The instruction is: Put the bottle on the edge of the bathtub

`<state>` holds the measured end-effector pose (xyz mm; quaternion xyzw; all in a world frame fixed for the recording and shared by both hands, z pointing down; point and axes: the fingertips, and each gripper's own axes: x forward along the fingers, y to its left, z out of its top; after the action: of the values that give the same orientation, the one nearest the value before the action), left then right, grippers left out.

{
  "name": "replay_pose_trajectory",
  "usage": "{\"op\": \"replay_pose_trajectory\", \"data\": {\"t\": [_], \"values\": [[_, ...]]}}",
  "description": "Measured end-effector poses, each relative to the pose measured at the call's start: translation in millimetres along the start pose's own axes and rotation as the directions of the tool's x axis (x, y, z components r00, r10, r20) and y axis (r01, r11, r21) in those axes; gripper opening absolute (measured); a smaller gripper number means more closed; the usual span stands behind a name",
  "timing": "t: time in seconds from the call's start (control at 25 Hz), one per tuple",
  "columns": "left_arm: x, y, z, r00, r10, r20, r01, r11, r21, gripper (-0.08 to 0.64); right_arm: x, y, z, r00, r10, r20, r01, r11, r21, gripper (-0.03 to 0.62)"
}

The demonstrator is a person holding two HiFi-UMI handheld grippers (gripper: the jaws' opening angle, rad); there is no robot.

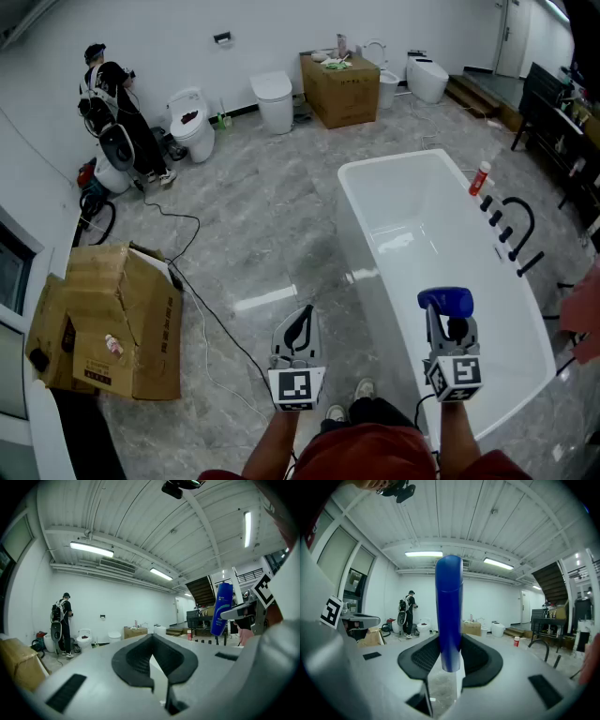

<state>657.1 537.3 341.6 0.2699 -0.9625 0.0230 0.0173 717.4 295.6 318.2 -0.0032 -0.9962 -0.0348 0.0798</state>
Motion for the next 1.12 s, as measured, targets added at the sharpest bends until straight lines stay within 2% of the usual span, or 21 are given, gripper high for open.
{"op": "replay_pose_trajectory", "data": {"t": [0.2, 0.4, 0.56, 0.8, 0.96, 1.12], "values": [[34.4, 19.1, -0.4, 1.000, 0.012, 0.029, -0.012, 1.000, 0.027, 0.006, 51.1, -3.6, -17.2, 0.999, 0.018, 0.028, -0.018, 1.000, 0.012, 0.138], [108.5, 42.8, -3.3, 0.999, 0.035, 0.029, -0.036, 0.998, 0.045, 0.006, 131.8, -19.2, -15.9, 0.998, 0.044, 0.049, -0.045, 0.999, 0.007, 0.138], [181.0, 51.2, -1.4, 0.999, 0.042, 0.000, -0.042, 0.997, 0.068, 0.006, 196.9, -48.5, -9.5, 0.998, 0.051, 0.048, -0.053, 0.998, 0.038, 0.138], [290.6, 57.7, 11.5, 1.000, 0.027, -0.008, -0.026, 0.998, 0.064, 0.006, 285.7, -104.3, -5.5, 0.999, 0.036, 0.038, -0.039, 0.996, 0.076, 0.138], [339.2, 57.7, 12.9, 1.000, 0.008, -0.005, -0.007, 0.996, 0.087, 0.006, 323.8, -130.5, -9.5, 0.999, 0.016, 0.032, -0.019, 0.996, 0.091, 0.138], [373.4, 62.2, 12.2, 1.000, 0.008, 0.010, -0.009, 0.997, 0.077, 0.006, 352.1, -142.4, -11.7, 1.000, 0.014, 0.028, -0.016, 0.996, 0.084, 0.138]]}}
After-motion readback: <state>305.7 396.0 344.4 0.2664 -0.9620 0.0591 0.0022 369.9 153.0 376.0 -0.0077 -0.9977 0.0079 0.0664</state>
